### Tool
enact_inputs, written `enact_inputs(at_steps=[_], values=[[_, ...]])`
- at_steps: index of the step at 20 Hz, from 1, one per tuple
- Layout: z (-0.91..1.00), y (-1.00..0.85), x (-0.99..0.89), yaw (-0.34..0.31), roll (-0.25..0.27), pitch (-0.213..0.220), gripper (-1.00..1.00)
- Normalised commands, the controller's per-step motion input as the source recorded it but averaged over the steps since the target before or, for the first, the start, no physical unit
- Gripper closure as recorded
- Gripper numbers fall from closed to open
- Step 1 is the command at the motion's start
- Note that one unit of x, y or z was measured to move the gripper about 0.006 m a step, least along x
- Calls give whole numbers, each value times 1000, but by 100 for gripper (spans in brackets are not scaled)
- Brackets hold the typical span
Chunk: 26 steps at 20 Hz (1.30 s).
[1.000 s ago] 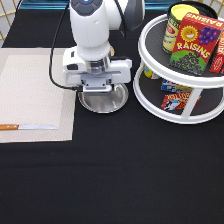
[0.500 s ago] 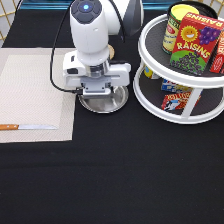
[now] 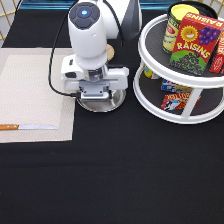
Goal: Arrange plate and fork
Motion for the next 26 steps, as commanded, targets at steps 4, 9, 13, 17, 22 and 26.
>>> enact_inputs(at_steps=[4,9,13,17,22,26], values=[[64,-901,292,1,82,70,-100],[5,-940,342,3,74,50,-100],[0,-969,367,21,63,29,-100],[0,-999,306,16,36,18,-100],[3,-1000,228,1,8,27,-100],[0,-995,196,0,-17,25,-100]])
